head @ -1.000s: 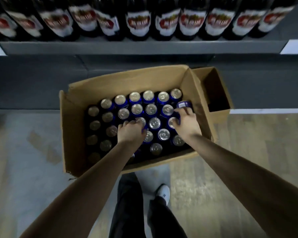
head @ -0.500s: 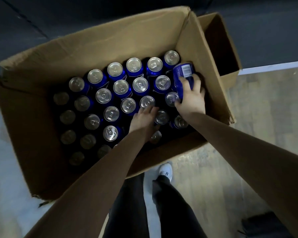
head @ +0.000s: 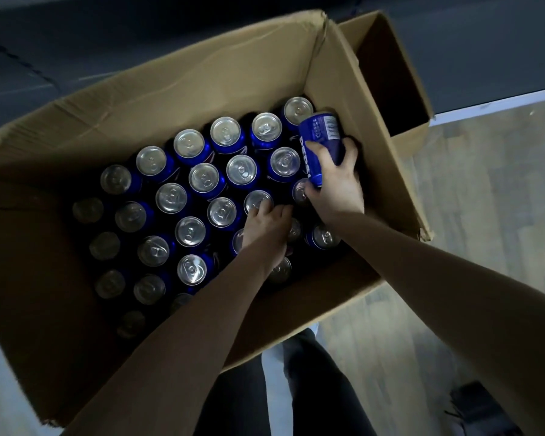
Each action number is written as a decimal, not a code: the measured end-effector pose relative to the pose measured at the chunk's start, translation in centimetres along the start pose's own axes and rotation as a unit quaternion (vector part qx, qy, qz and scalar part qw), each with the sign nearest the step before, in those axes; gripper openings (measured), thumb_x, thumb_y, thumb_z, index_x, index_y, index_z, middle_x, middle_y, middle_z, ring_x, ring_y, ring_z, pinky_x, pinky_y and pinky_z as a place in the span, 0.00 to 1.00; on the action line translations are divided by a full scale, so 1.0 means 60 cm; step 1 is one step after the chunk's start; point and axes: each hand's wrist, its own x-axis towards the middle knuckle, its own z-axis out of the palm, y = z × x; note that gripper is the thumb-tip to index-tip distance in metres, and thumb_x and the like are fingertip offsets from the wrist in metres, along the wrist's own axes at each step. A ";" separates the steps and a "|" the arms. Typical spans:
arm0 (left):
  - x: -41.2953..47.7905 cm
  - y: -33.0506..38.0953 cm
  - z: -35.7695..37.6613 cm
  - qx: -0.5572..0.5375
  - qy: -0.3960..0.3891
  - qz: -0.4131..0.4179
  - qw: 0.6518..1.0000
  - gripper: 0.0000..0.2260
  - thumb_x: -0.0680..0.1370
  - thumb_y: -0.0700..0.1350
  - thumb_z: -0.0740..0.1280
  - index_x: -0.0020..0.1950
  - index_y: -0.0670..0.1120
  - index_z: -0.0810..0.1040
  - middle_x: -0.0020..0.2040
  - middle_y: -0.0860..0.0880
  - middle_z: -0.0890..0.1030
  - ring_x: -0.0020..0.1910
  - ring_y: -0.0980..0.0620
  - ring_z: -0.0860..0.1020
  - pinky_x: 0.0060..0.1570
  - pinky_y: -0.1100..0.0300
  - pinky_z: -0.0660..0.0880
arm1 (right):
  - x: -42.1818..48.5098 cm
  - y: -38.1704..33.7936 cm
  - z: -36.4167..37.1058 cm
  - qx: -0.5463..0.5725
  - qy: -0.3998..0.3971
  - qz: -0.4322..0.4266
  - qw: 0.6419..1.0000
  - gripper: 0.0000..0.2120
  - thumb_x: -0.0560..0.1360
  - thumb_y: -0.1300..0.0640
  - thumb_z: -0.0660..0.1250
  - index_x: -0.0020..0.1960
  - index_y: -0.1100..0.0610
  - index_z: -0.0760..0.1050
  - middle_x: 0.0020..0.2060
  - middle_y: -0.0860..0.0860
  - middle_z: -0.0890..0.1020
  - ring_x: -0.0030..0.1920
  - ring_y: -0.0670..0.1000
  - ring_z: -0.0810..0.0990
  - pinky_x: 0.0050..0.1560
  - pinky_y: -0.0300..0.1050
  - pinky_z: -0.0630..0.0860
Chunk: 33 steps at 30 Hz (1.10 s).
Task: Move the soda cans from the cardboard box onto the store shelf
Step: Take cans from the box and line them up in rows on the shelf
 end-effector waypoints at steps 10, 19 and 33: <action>-0.044 -0.010 -0.041 -0.030 0.035 -0.015 0.999 0.38 0.70 0.60 0.70 0.74 0.48 0.61 0.70 0.50 0.69 0.69 0.45 0.62 0.68 0.53 0.60 | -0.041 -0.035 -0.042 0.141 0.040 0.016 0.989 0.30 0.70 0.51 0.71 0.69 0.55 0.65 0.65 0.55 0.72 0.58 0.57 0.76 0.54 0.44 0.70; -0.146 -0.011 -0.157 -0.091 0.104 -0.075 0.988 0.33 0.67 0.63 0.69 0.67 0.50 0.68 0.64 0.47 0.76 0.64 0.43 0.69 0.65 0.48 0.64 | -0.108 -0.099 -0.158 0.089 0.010 0.009 0.996 0.29 0.69 0.39 0.68 0.63 0.55 0.68 0.51 0.57 0.82 0.55 0.60 0.79 0.56 0.54 0.75; -0.461 -0.030 -0.694 -0.193 0.262 -0.124 0.937 0.23 0.66 0.52 0.75 0.57 0.48 0.75 0.50 0.51 0.80 0.47 0.52 0.78 0.44 0.62 0.72 | -0.233 -0.424 -0.643 0.066 0.052 -0.190 0.978 0.26 0.67 0.36 0.71 0.57 0.51 0.77 0.49 0.53 0.83 0.52 0.55 0.81 0.50 0.49 0.80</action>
